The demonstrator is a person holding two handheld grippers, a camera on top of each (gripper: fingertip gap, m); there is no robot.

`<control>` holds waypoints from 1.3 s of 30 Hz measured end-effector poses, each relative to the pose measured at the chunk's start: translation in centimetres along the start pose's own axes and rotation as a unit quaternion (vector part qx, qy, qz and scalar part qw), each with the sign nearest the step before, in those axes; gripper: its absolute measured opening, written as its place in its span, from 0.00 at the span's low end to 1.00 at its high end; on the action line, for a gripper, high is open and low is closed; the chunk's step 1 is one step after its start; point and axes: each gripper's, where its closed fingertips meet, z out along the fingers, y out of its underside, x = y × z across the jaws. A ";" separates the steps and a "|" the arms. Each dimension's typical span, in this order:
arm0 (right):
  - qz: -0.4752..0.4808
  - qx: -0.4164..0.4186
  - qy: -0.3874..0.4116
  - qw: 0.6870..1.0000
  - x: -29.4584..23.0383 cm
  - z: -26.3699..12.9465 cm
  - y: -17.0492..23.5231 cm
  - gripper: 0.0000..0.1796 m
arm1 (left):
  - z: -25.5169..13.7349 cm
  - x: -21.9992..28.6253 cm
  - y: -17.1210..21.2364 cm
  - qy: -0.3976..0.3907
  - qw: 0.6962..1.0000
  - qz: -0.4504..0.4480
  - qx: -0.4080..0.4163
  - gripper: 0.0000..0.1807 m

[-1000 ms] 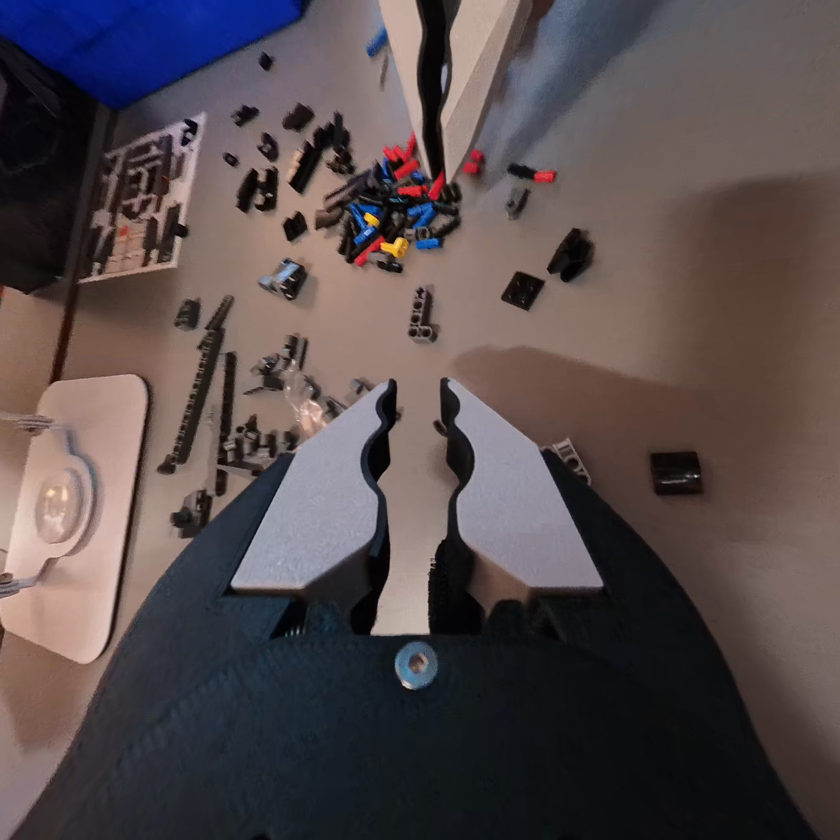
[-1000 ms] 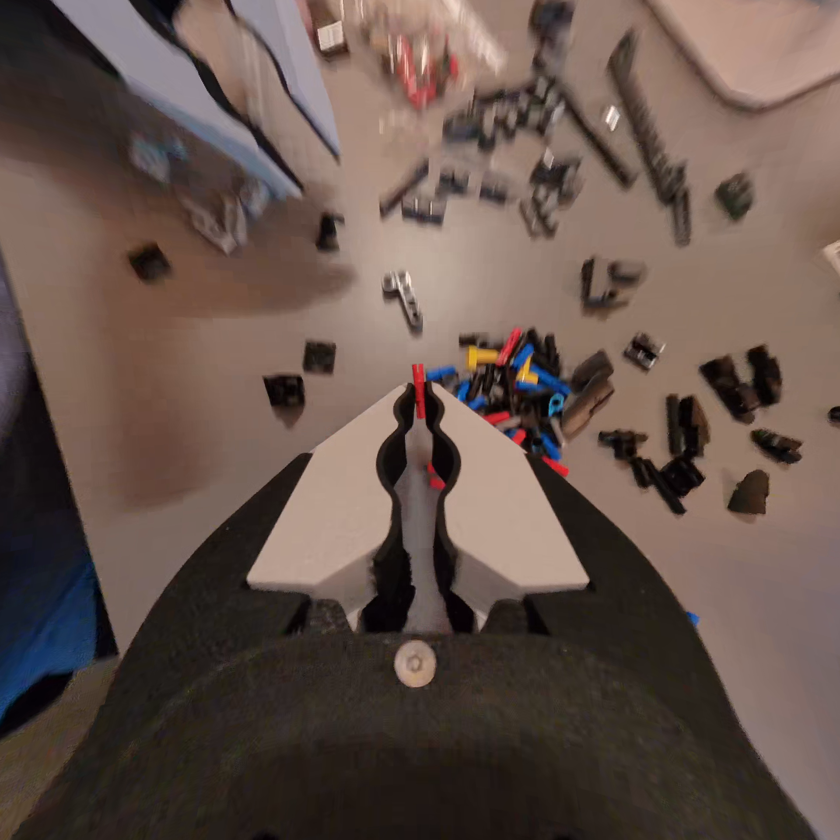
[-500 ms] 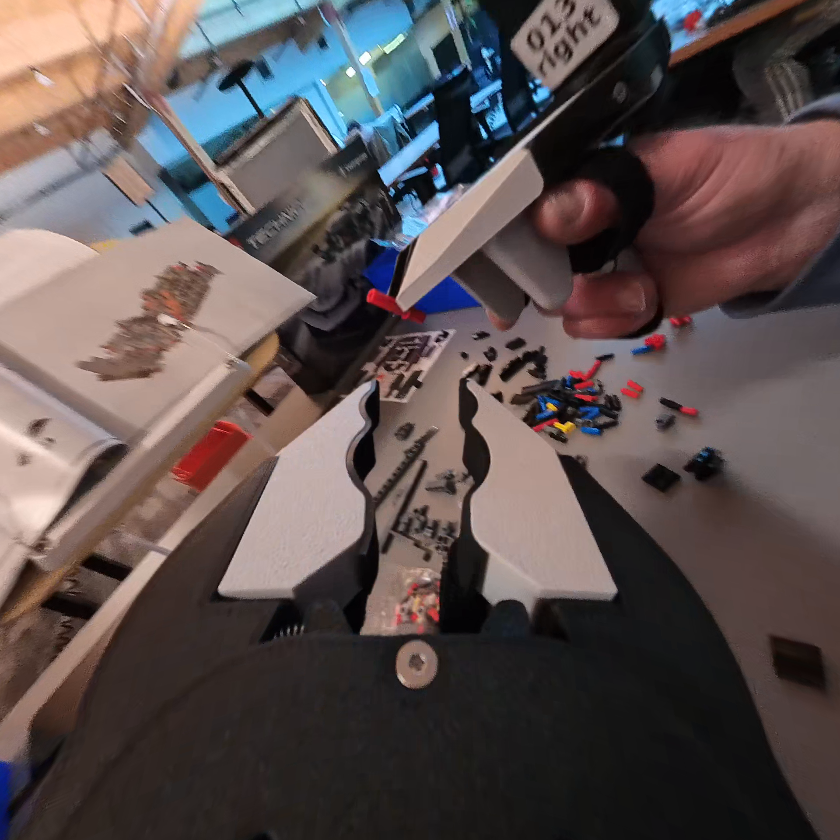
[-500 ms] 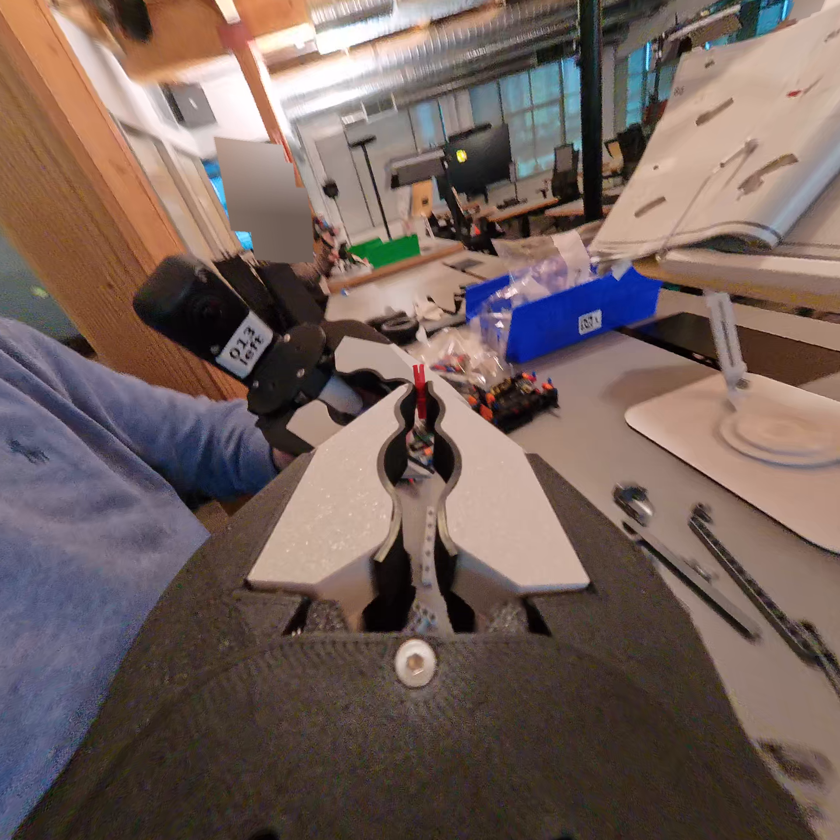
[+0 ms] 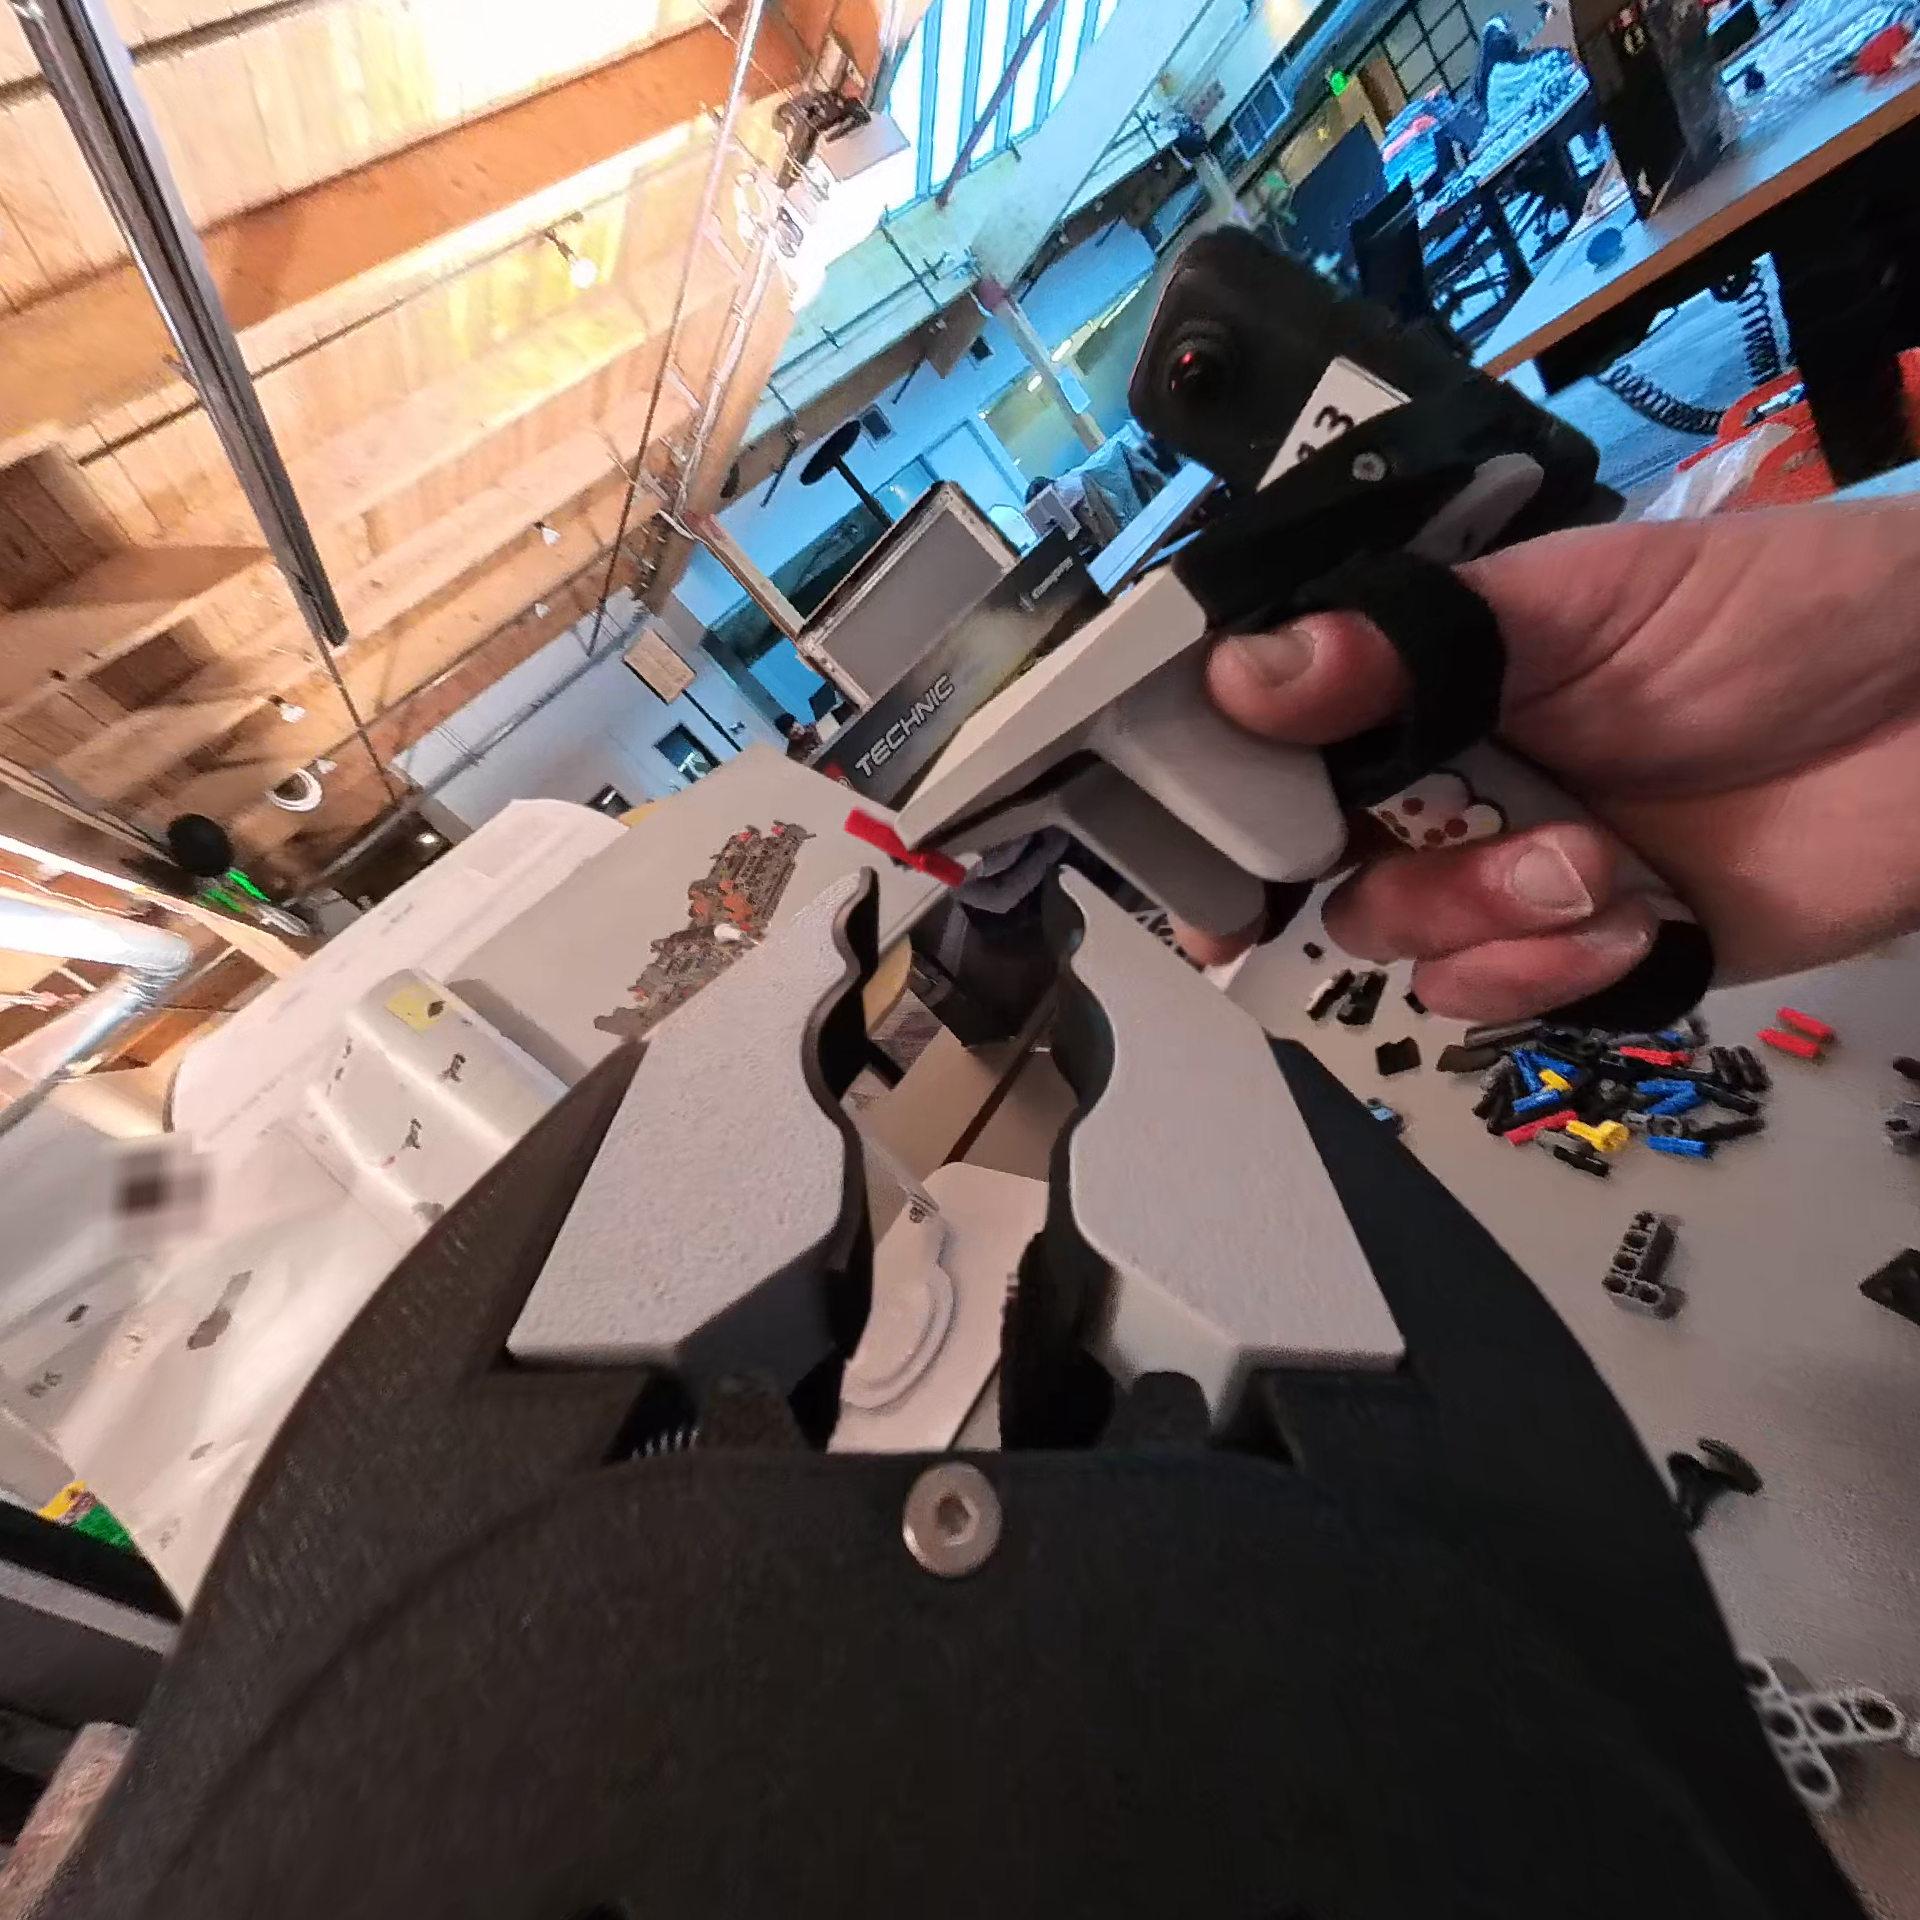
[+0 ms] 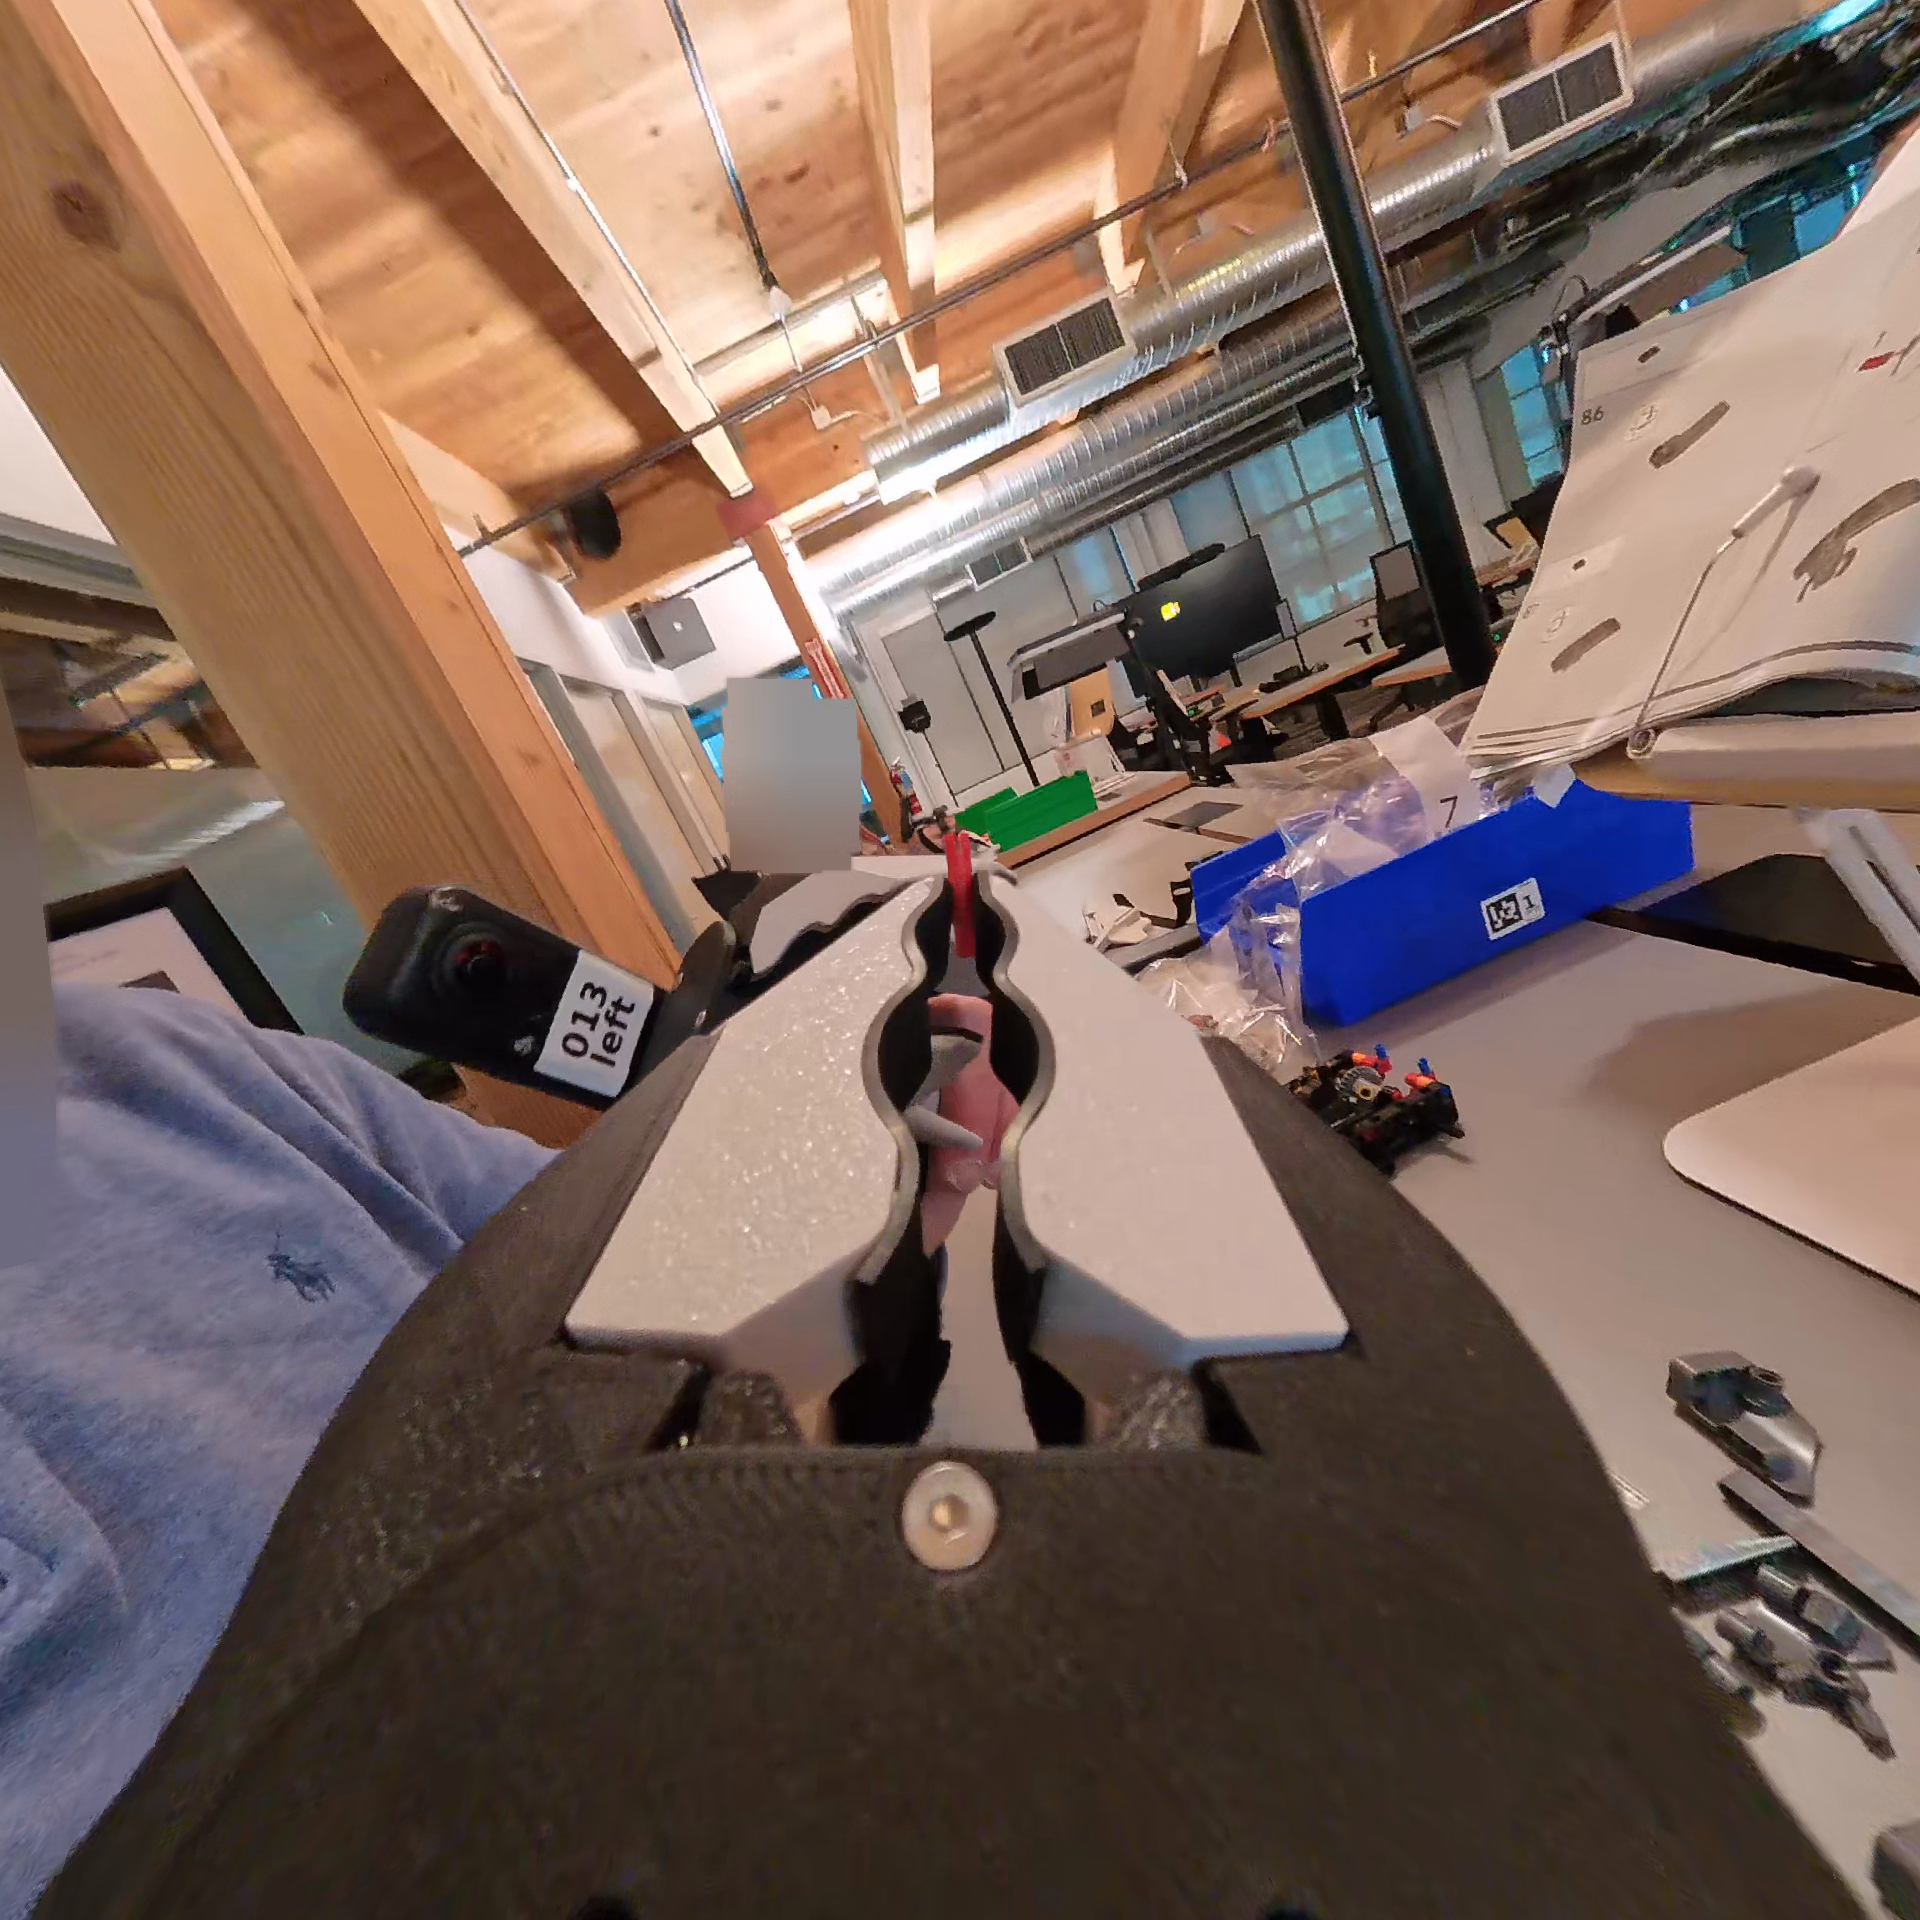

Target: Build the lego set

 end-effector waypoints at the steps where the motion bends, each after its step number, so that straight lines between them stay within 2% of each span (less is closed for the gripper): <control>1: 0.003 0.002 0.002 1.000 0.1 0.0 0.0 0.00 | 0.1 -0.1 -0.2 -0.005 1.000 0.003 0.002 0.16; 8: 0.011 0.027 0.004 1.000 -0.1 -0.2 -0.5 0.00 | 0.8 -0.7 -0.8 -0.020 1.000 0.006 0.003 0.09; 15: 0.002 0.021 0.015 1.000 0.1 -1.1 -0.7 0.00 | 1.1 -0.4 -0.8 -0.007 0.997 0.074 -0.017 0.02; 21: -0.049 -0.049 0.051 0.996 0.4 -1.8 0.1 0.00 | 1.0 0.2 -0.4 0.017 0.991 0.125 -0.035 0.01; 26: -0.082 -0.125 0.071 0.986 0.4 -2.4 0.5 0.05 | 0.7 1.0 -0.4 0.047 0.981 0.186 -0.041 0.01; 29: -0.086 -0.163 0.056 0.981 -0.2 -2.4 1.0 0.01 | 0.5 1.4 -0.3 0.057 0.976 0.205 -0.044 0.01; 34: -0.098 -0.192 0.056 0.975 -0.6 -2.5 1.3 0.00 | 0.1 1.8 -0.5 0.082 0.978 0.186 -0.038 0.02; 39: -0.112 -0.213 0.088 0.966 0.1 -4.3 2.1 0.01 | -1.9 2.0 2.0 0.119 0.984 0.100 -0.090 0.15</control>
